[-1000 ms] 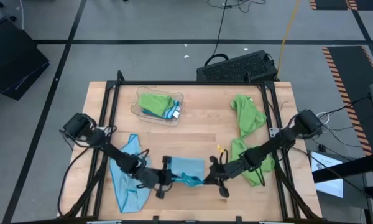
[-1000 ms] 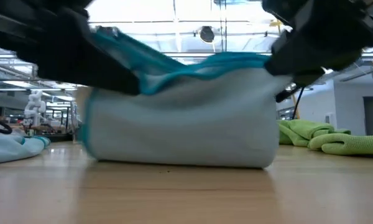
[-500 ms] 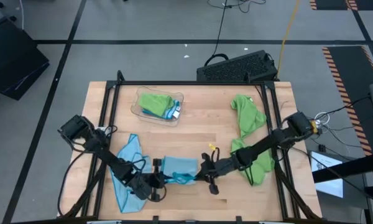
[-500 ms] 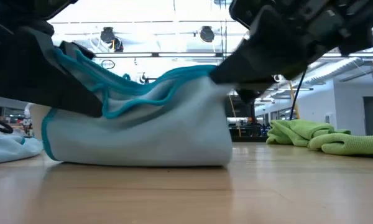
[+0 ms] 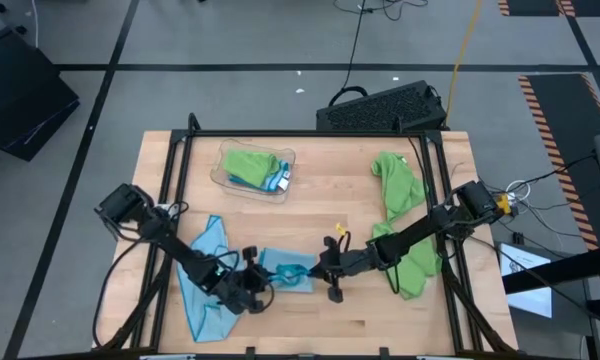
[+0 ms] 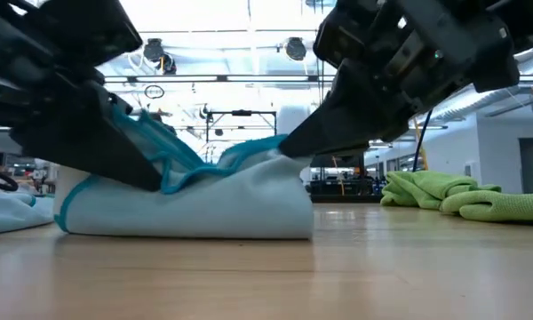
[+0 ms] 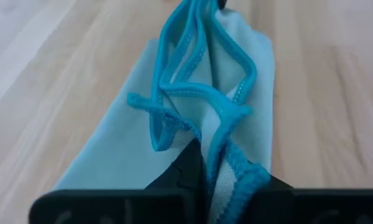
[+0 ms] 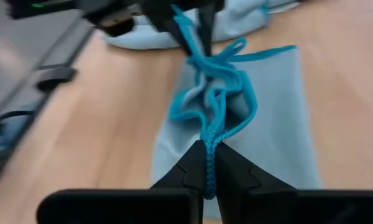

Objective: Fold microfiber towels
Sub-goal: Fold the right blue microfiber cloth

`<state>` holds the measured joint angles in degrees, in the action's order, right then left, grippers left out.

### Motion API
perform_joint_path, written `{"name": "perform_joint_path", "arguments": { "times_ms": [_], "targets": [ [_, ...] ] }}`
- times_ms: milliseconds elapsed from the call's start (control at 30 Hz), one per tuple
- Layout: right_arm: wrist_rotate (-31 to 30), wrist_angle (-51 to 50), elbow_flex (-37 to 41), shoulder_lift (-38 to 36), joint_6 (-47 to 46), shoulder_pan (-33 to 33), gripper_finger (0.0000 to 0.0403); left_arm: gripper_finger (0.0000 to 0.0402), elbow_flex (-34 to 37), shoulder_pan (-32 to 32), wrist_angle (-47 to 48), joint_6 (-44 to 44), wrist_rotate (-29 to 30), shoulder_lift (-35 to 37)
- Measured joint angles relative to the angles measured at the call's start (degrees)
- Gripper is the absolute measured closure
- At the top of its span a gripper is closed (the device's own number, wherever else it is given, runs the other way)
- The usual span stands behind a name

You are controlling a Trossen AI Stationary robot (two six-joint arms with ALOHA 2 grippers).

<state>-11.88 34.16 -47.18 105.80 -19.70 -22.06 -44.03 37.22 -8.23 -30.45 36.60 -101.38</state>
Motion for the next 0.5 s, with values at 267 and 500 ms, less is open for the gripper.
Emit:
{"name": "perform_joint_path", "arguments": {
  "times_ms": [267,500],
  "targets": [
    [-4.9,-1.2,0.0,0.0,0.0,0.0,0.0366,0.0392,0.0,-2.5,1.0,-2.7,0.0,0.0],
    [-10.6,-3.7,0.0,0.0,-1.9,0.0,0.0339,0.0356,0.0,-2.8,2.0,-5.5,3.4,0.0]
  ]
}}
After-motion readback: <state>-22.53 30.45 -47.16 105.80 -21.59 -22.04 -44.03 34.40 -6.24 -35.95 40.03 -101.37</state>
